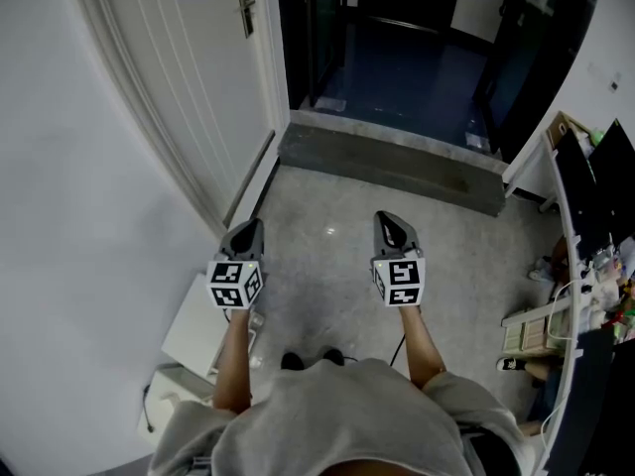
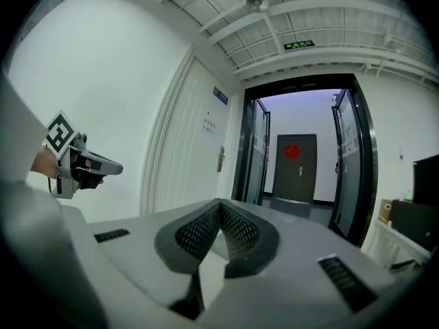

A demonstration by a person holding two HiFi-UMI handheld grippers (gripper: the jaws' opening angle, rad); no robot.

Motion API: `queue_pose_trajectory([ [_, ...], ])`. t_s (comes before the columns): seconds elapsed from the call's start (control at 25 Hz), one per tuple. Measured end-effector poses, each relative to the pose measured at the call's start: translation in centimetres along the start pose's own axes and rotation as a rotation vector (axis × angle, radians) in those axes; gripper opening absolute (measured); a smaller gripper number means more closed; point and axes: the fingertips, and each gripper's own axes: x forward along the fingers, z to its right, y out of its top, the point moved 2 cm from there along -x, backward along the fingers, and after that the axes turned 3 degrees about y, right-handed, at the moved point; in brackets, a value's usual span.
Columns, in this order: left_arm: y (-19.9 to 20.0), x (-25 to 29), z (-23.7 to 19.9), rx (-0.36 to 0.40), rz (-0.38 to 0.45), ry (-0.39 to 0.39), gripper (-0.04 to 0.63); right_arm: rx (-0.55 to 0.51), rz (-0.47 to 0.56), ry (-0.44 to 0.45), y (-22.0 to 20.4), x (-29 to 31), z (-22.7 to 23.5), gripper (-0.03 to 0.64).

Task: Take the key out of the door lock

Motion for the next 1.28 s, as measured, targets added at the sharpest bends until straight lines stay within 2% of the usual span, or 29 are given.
queue_pose_trajectory([
  [0.36,-1.0,1.2,2.7,-0.006,-0.029,0.001,0.017,0.026,-0.014,0.042,-1.2,-0.4,2.0,0.023],
  [0.56,-1.2,2.6,2.5,0.001,-0.027,-0.001,0.017,0.036,-0.007,0.056,-1.7,1.2,2.3,0.022],
  [0.92,-1.1,8.1,-1.5,-0.005,-0.022,-0.003,0.017,0.027,0.007,0.061,-1.4,7.8,2.7,0.023],
  [1.28,0.8,17.6,-9.3,-0.026,-0.013,-0.026,0.017,-0.001,0.009,0.056,1.1,20.3,2.9,0.023],
])
